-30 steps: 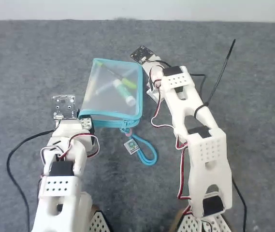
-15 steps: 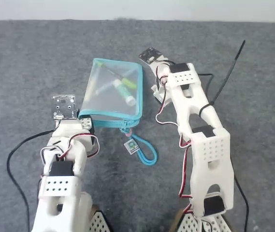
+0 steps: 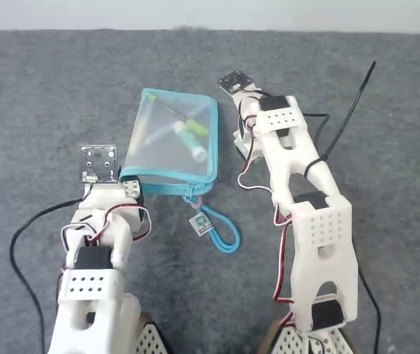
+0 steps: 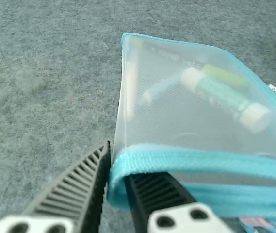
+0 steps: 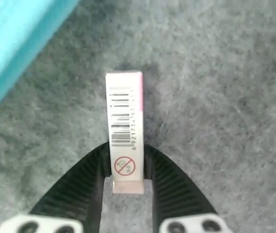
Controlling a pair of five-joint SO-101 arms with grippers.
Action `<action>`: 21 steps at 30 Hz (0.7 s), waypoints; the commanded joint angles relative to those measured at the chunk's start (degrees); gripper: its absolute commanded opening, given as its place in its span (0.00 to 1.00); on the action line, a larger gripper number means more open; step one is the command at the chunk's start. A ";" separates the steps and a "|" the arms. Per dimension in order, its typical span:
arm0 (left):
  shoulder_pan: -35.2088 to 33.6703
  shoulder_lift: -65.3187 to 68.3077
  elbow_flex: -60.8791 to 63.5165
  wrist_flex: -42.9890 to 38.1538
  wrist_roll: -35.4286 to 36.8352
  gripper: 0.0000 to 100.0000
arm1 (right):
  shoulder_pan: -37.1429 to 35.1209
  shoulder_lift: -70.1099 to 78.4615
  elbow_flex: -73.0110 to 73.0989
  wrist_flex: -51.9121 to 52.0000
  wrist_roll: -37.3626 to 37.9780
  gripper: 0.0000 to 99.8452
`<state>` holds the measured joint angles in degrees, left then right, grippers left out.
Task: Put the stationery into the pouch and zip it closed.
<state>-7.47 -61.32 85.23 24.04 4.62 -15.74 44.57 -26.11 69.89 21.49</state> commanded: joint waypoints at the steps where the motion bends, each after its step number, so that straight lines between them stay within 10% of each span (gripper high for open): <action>1: 0.26 -1.41 -1.98 -1.49 -0.53 0.01 | 0.75 0.31 -0.26 0.22 -0.79 0.01; 21: 0.62 -1.41 -1.36 -1.67 -0.53 0.01 | 0.75 0.40 -0.26 0.22 -0.79 0.01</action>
<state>-7.47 -61.32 85.23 24.04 4.62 -15.65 44.57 -26.20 69.89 21.49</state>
